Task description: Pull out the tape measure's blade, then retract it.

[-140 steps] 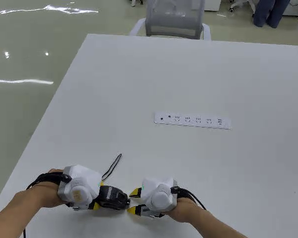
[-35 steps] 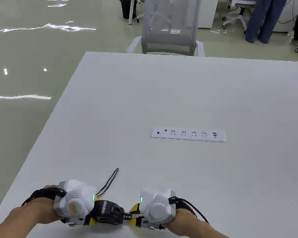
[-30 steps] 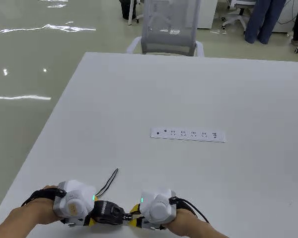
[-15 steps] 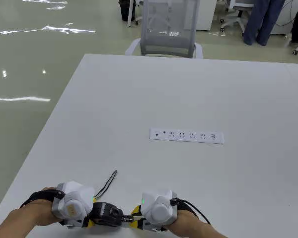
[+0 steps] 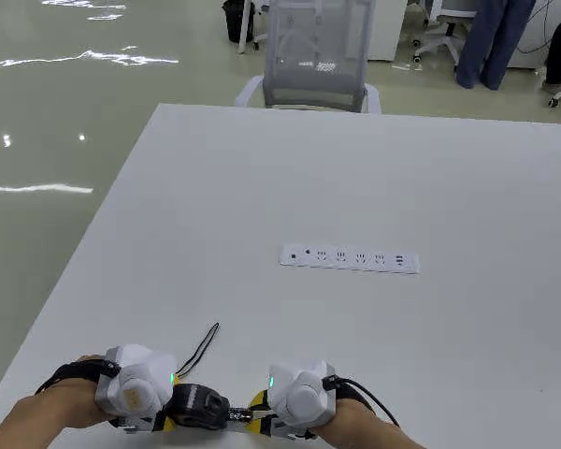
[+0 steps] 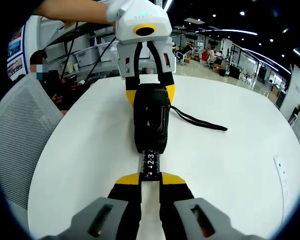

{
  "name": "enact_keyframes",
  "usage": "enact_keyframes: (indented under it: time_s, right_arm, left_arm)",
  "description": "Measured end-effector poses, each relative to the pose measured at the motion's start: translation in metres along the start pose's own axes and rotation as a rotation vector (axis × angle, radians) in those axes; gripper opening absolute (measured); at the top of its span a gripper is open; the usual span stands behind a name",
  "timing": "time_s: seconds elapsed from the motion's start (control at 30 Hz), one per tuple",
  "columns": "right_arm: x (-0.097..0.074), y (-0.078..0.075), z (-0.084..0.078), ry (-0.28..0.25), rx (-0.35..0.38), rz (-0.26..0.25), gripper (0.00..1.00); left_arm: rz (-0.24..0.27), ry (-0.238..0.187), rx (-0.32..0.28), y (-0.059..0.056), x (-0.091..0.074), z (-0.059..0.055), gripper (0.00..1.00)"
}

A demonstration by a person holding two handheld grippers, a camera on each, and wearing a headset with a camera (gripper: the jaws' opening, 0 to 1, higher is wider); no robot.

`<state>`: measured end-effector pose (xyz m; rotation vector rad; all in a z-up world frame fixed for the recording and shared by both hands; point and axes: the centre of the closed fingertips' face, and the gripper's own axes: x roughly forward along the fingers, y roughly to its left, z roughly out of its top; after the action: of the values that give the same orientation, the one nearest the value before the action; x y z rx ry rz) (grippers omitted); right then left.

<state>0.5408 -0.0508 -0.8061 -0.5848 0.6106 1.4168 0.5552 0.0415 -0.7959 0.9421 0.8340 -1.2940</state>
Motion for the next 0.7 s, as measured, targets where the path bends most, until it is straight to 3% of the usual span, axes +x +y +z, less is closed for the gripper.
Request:
enact_keyframes:
  time_s: [0.7]
  right_arm:
    - [-0.0058,0.0013,-0.0041,0.003,-0.001,0.001,0.11]
  left_arm:
    - [-0.002,-0.001,-0.006,-0.0003,0.0001,0.0007,0.27]
